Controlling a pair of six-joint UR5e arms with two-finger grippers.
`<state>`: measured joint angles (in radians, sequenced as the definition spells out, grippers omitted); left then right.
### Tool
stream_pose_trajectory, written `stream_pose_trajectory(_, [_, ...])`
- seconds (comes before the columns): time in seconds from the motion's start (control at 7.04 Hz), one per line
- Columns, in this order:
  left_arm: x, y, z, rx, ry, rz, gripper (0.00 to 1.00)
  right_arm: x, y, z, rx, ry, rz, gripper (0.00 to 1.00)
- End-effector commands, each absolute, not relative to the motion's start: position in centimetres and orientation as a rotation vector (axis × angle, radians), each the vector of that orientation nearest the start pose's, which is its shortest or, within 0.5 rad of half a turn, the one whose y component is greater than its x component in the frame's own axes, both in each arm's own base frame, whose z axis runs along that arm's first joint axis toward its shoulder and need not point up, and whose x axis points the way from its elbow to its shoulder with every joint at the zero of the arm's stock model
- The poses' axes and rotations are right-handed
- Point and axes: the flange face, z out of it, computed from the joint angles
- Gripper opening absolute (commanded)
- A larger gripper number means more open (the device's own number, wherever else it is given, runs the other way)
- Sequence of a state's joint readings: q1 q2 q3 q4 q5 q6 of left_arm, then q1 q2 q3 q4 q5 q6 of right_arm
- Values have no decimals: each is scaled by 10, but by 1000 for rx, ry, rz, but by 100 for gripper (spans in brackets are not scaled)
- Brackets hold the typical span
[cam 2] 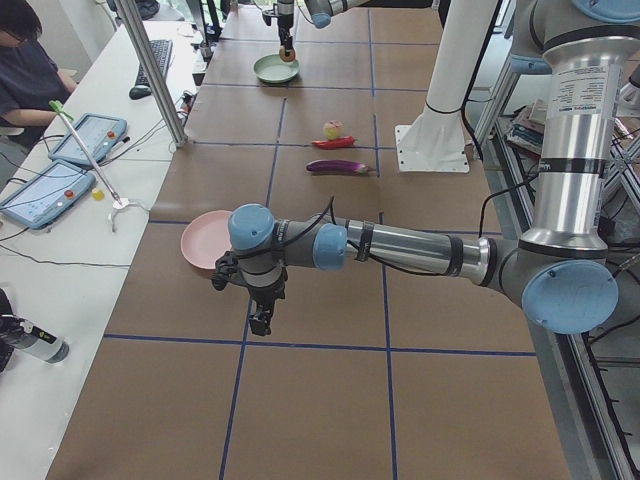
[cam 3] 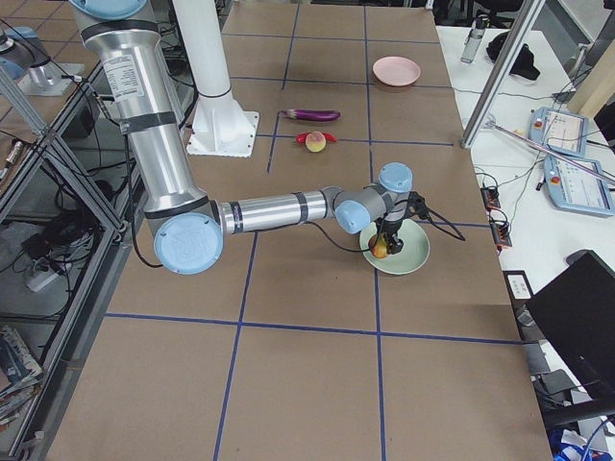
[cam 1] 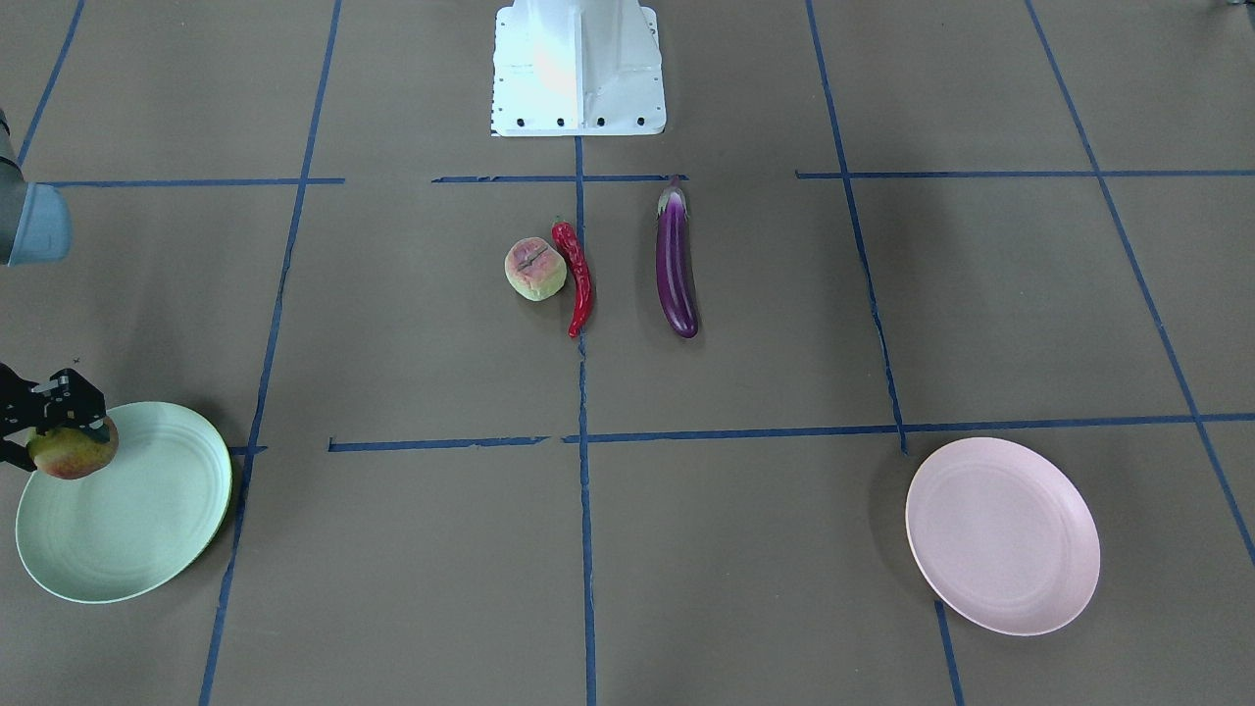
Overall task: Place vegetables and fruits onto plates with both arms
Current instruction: 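Carry the pear to the pale green plate and release it, then move the right gripper back over the pink peach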
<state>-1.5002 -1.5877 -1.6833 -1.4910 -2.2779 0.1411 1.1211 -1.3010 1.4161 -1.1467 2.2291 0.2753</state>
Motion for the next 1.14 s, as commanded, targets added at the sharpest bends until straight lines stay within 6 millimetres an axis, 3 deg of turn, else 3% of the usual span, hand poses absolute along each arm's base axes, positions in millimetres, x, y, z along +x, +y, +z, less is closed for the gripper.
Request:
stream_pose_trajectory(0.0, [-33, -503, 608, 72, 706, 220, 100, -228, -592, 543, 251, -791, -370, 57])
stream_pose_trajectory(0.14, [-33, -502, 609, 69, 707, 219, 100, -233, -592, 541, 249, -791, -376, 85])
stream_pose_trajectory(0.28, [-33, -502, 609, 69, 705, 219, 100, -233, -592, 538, 248, -793, -375, 99])
stream_pose_trajectory(0.43, [-33, -502, 609, 69, 707, 219, 100, -232, -597, 529, 257, -801, -373, 100])
stream_pose_trajectory(0.57, [-33, -503, 609, 71, 706, 220, 100, -230, -622, 479, 265, -801, -351, 100])
stream_pose_trajectory(0.71, [-33, -502, 609, 69, 707, 219, 100, -237, -628, 395, 208, -789, -307, 100])
stream_pose_trajectory(0.85, [-33, -503, 609, 71, 706, 220, 100, -246, -618, 317, 170, -793, -234, 100])
stream_pose_trajectory(0.99, [-33, -503, 609, 71, 706, 220, 100, -294, -584, 285, 132, -826, -175, 100])
